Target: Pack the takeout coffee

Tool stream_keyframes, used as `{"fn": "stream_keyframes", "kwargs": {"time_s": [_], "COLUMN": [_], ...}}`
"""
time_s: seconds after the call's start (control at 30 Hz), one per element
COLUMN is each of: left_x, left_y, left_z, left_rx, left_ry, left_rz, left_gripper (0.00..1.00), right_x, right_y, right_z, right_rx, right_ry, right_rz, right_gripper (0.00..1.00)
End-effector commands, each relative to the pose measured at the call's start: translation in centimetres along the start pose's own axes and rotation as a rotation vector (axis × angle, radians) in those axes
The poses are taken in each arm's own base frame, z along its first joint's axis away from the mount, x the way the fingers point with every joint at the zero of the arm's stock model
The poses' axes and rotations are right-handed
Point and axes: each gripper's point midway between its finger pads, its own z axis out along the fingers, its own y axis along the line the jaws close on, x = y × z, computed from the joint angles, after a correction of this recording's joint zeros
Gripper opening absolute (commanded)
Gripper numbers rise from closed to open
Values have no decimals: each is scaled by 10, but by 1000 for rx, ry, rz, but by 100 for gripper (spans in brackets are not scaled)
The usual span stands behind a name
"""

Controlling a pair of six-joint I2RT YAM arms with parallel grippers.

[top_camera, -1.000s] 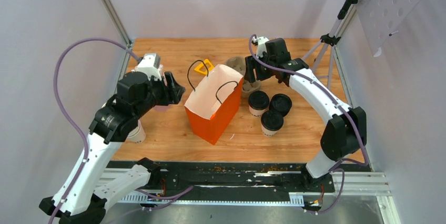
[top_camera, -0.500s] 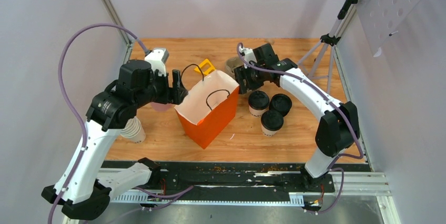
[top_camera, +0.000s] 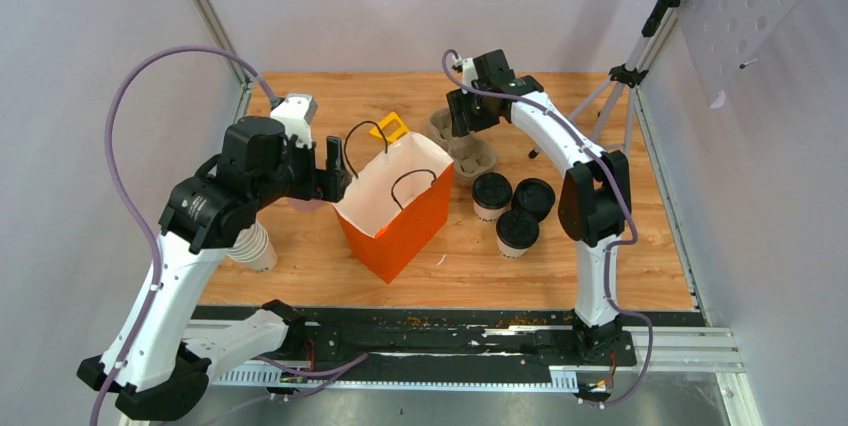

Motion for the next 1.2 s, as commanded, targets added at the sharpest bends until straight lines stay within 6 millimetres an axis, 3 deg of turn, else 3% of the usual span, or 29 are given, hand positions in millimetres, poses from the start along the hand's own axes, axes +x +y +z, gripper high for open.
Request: {"fn": "stream_keyframes", "kwargs": {"time_s": [0.0,0.13,0.4,0.7,0.87,1.17], "left_x": [-7,5,15,44,44,37], "left_y": [6,12,13,19,28,25], "left_z": [-23,-31,-44,-24,-24,-26], "left_rx": [-15,-29,-18,-48,-93,-79], "left_ry": [-62,-54,-41,57,50,33], "left_rz": [14,9,-2,-4,8,6], "left_gripper": [100,100,100,100,100,100], "right_x": [-20,-31,-20,-9,-6,4], "right_y": [-6,-11,-13,-16,-13,-13], "right_z": [4,11,27,36,41,49], "right_rx": [32,54,53,67,62,76], "right_ry": [-34,-65,-21,17,19,57], "right_rz": [-64,-76,-60,-75,-65,-53], "right_gripper": [51,49,51,52,50,50]}}
